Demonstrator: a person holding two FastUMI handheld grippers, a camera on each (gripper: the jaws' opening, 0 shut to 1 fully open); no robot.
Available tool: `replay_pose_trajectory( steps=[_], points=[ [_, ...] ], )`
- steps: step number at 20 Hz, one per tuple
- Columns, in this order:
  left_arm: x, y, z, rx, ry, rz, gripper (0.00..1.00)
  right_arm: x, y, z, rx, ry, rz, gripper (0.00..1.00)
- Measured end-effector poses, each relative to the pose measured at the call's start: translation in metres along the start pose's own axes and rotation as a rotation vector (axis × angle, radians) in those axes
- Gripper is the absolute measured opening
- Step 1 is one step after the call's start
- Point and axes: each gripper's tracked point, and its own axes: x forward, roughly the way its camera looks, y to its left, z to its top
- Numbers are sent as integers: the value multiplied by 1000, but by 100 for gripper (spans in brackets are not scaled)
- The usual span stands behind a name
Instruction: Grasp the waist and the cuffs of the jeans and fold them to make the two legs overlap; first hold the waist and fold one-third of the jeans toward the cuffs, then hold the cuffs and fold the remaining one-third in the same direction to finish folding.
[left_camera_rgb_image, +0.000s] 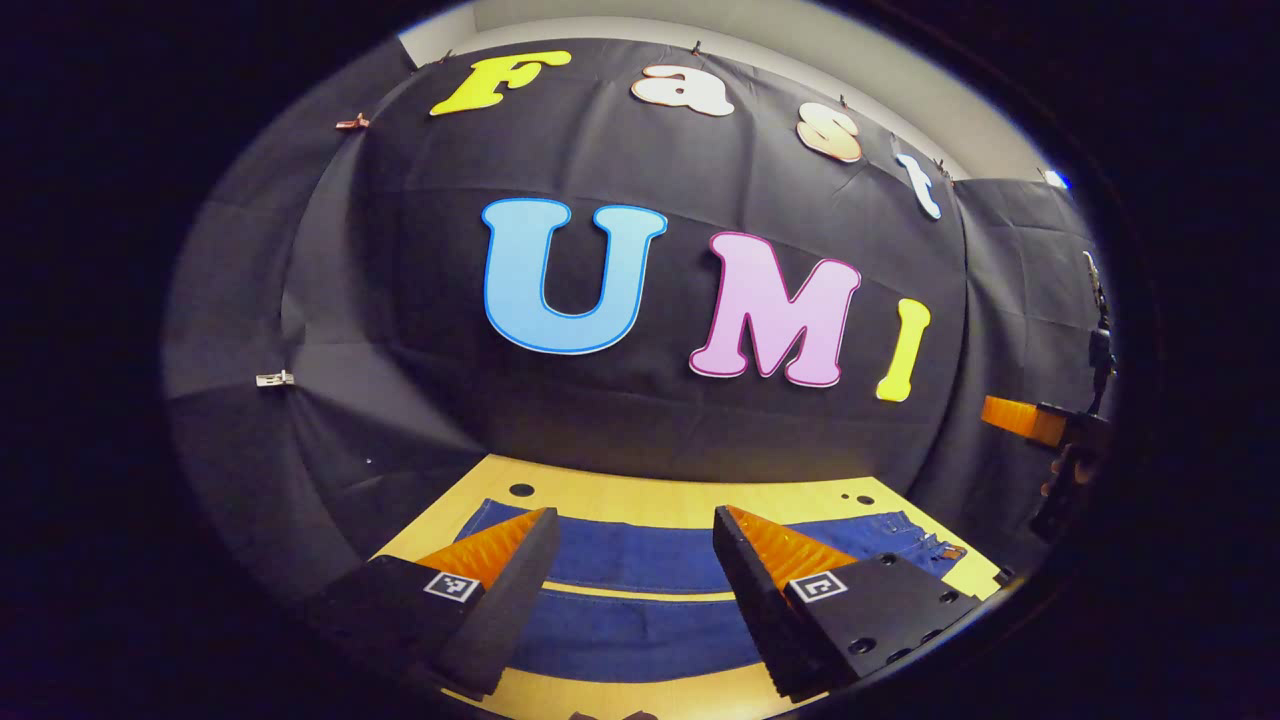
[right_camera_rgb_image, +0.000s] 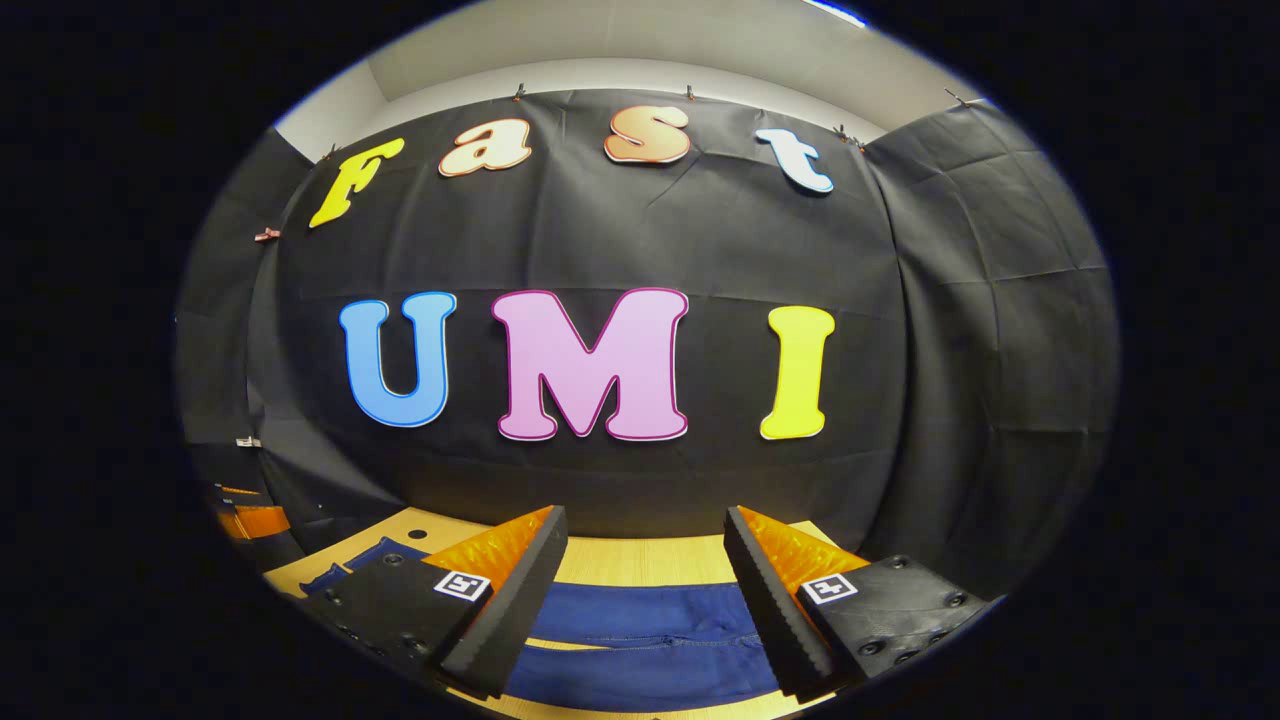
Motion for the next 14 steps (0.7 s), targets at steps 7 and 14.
replay_pose_trajectory(
  steps=[7, 14],
  points=[
    [0, 125, -87, 509, 252, 52, 98, 2, -16, -16, -25, 44, -1, 96],
    [-18, 210, -197, 1017, 575, -146, 98, -2, -38, -11, -56, 40, -14, 96]
  ],
)
